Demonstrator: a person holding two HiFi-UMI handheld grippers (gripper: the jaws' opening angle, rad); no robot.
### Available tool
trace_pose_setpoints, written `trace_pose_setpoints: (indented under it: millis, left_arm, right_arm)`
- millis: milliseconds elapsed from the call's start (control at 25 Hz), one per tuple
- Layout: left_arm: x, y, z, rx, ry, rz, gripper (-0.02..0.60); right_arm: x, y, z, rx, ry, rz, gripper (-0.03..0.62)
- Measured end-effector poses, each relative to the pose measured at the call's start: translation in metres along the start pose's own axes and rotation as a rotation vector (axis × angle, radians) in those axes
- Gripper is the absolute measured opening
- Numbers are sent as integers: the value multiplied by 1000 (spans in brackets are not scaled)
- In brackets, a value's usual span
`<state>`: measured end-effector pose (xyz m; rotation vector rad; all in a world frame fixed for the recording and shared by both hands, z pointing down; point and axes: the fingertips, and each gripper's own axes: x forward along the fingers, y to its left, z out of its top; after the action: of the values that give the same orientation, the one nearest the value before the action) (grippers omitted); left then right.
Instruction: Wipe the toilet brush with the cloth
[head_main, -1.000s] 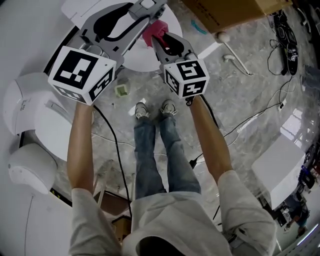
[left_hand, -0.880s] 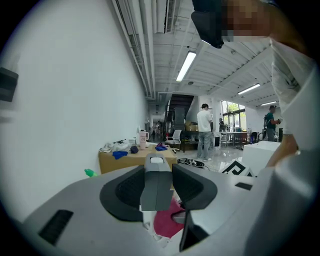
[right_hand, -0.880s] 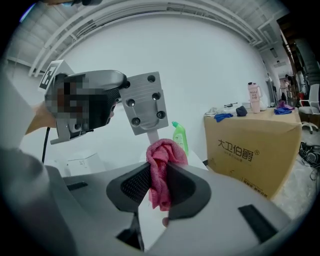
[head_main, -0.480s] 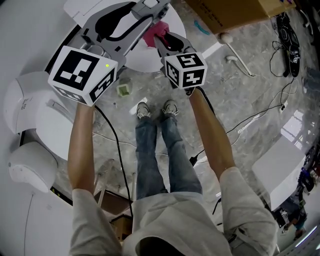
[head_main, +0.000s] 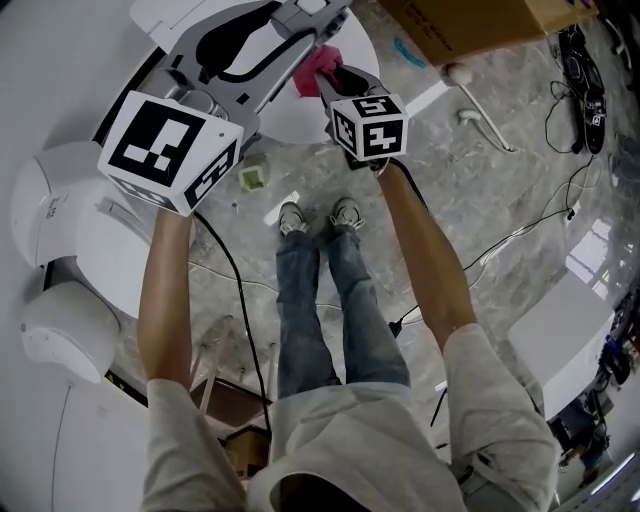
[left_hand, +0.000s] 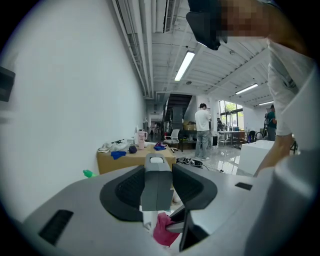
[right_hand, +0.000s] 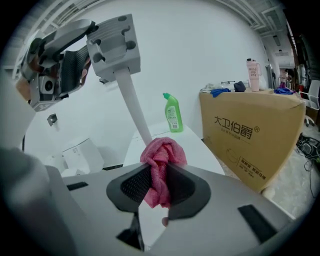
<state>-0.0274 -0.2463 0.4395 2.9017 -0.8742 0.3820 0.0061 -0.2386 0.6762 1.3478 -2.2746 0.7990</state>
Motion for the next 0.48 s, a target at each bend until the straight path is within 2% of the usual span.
trace_pose_setpoints:
  millis: [240, 480]
  left_arm:
    - [-1, 1, -1, -9, 0, 1, 189]
    - [0, 0, 0, -7, 5, 5, 189]
  right_arm:
    - [2, 0, -6, -12, 25, 9, 100]
    - [-19, -4, 8, -14, -39, 17, 100]
